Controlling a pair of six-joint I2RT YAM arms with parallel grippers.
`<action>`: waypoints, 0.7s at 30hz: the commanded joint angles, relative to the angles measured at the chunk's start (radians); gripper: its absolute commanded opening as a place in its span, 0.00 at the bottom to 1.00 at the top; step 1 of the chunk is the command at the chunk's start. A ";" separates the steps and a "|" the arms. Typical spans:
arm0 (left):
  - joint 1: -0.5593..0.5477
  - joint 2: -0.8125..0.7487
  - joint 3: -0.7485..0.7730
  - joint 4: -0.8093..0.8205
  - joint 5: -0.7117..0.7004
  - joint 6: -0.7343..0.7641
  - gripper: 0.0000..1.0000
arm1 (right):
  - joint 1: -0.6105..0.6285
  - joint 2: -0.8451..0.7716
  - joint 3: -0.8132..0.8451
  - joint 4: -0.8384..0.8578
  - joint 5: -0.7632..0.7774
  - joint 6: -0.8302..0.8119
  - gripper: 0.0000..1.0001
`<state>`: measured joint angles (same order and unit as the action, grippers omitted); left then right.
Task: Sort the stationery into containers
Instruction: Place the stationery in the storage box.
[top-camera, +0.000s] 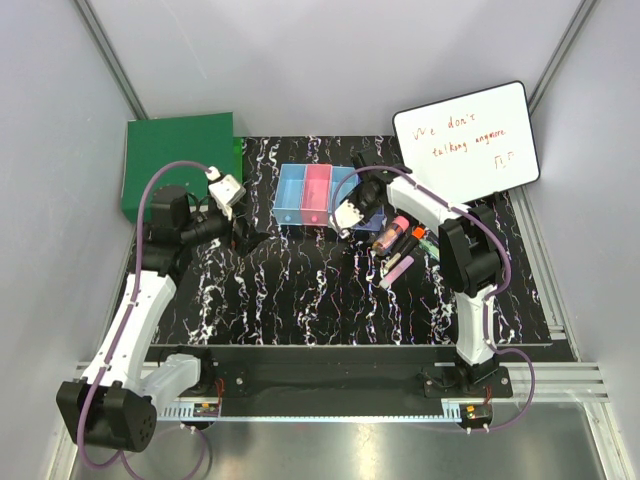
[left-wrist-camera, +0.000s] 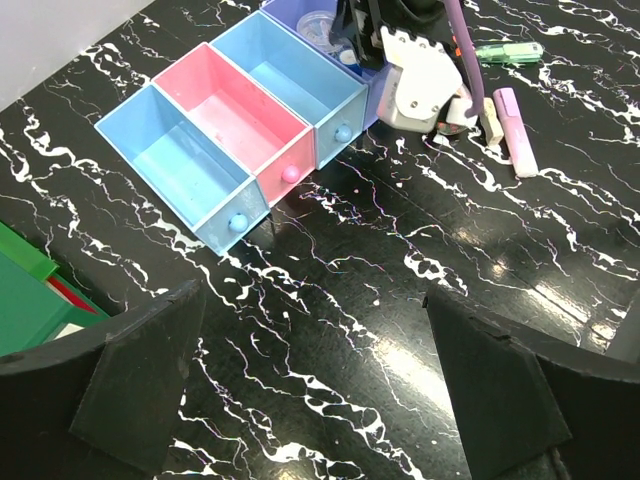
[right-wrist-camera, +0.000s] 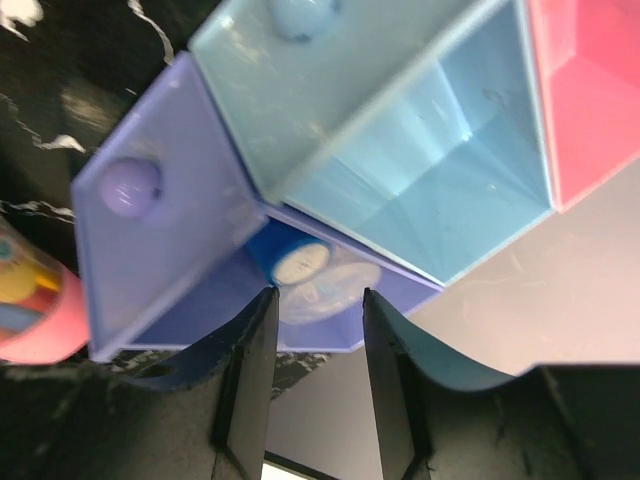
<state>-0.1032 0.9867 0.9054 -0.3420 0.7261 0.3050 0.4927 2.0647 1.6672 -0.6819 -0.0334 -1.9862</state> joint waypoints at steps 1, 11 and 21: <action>0.007 0.006 0.000 0.061 0.030 -0.020 0.99 | 0.012 -0.020 0.071 0.019 0.027 -0.255 0.46; 0.005 0.027 0.044 0.006 0.053 -0.001 0.99 | 0.012 -0.190 0.016 0.002 0.102 -0.071 0.46; 0.005 -0.011 0.055 -0.189 -0.063 0.181 0.99 | -0.060 -0.299 0.211 -0.502 -0.080 0.987 0.46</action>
<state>-0.1028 1.0092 0.9207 -0.4656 0.7158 0.3935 0.4839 1.8690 1.8832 -0.9459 -0.0032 -1.4475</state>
